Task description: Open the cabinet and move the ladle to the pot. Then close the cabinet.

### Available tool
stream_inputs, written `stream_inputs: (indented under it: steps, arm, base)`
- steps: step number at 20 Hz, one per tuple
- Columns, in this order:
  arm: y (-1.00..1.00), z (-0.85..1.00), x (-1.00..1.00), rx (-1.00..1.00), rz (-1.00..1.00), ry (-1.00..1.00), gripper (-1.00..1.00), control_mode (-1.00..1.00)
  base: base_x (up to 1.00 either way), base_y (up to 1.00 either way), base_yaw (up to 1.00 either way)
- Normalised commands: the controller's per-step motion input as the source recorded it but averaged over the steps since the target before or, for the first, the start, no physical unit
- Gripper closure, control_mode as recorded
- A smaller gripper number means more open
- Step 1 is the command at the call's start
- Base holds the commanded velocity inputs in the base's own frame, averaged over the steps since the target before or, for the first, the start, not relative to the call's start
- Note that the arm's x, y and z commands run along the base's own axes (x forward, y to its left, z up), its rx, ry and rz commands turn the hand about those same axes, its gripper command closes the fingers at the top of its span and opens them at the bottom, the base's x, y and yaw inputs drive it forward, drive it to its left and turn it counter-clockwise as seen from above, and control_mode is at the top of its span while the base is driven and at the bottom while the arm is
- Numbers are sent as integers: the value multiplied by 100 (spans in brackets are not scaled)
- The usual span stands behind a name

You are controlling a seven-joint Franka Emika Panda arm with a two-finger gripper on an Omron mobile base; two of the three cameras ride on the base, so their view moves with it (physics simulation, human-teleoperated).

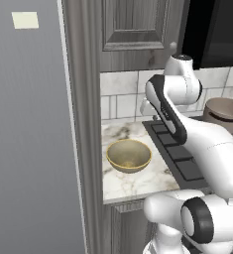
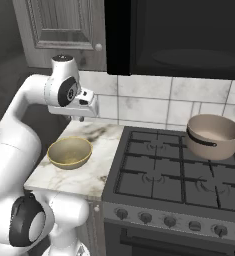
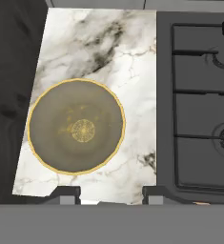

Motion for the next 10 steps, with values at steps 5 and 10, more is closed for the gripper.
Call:
stream_inputs:
  steps: [5, 10]
  arm:
    - [0, 0, -25, -1, 0, -12, -100, -100]
    - [0, 23, -30, -1, -1, -23, -100, -100]
  base:
    - [0, 0, 0]
    - [0, 0, 0]
